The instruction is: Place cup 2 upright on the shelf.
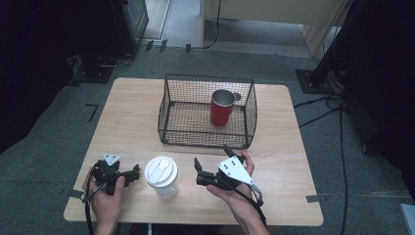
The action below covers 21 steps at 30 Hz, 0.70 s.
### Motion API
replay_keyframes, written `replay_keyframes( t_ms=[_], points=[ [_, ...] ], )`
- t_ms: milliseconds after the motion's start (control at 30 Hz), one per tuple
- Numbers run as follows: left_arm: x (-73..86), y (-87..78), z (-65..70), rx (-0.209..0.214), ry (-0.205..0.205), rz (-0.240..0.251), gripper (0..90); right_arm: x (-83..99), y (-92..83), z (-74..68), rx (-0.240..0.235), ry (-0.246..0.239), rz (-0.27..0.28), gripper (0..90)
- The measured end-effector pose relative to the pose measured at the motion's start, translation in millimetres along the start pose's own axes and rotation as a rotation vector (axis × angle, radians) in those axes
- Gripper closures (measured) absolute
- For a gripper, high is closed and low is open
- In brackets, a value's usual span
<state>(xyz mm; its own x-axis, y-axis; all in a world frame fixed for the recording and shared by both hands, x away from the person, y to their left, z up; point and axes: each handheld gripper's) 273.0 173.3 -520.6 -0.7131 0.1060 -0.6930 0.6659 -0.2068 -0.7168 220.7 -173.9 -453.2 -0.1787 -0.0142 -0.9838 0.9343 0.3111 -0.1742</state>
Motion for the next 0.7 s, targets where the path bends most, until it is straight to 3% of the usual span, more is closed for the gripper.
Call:
replay_keyframes(
  t_ms=[700],
  points=[
    [0.0,0.0,-0.1,0.000,0.000,0.000,0.0,30.1,-8.8,-29.0,-0.103,-0.043,-0.047,0.0]
  ],
)
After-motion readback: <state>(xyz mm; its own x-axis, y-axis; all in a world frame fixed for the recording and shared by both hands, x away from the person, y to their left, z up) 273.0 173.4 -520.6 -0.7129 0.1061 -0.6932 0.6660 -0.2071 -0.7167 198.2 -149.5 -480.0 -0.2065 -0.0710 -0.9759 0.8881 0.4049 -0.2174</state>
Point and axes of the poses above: each handheld gripper's, and its own axes: y roughly forward along the jaws, x roughly out of its underside, z roughly to its right, and after that the axes turned 7 degrees about x, right-handed
